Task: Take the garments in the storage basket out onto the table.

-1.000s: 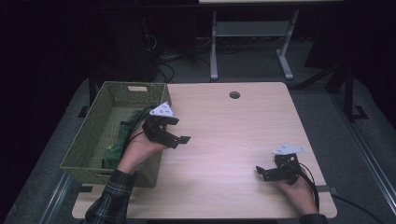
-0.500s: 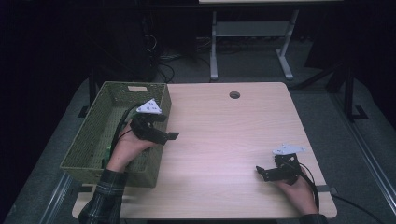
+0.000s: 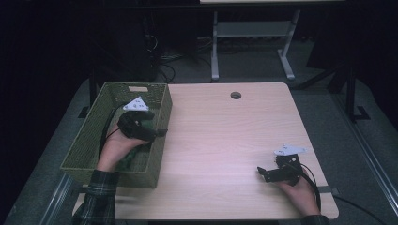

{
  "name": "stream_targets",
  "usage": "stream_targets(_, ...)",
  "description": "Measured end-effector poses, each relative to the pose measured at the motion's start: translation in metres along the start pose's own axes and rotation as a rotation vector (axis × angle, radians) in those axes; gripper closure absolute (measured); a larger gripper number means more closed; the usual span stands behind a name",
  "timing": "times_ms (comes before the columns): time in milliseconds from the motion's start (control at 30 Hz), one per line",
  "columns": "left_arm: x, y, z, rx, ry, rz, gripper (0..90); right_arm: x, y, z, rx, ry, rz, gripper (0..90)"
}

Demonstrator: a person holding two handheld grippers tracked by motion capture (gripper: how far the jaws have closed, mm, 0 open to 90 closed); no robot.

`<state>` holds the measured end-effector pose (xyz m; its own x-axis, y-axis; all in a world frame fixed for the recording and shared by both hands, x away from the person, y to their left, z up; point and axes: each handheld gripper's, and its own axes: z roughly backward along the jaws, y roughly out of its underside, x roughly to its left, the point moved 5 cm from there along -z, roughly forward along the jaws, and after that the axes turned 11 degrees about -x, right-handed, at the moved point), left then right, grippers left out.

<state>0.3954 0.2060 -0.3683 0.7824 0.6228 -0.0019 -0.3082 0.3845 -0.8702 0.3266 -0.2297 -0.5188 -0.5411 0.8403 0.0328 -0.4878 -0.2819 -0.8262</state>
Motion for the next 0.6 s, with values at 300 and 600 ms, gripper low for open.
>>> stream_targets(300,0.018,0.009,0.012,0.031,-0.073,0.004,15.6,0.0,0.0,0.0,0.0,0.0,0.0,2.1)
stream_targets(600,0.037,0.02,0.025,0.049,-0.123,0.025,19.1,0.0,0.0,0.0,0.0,0.0,-0.001,2.1)
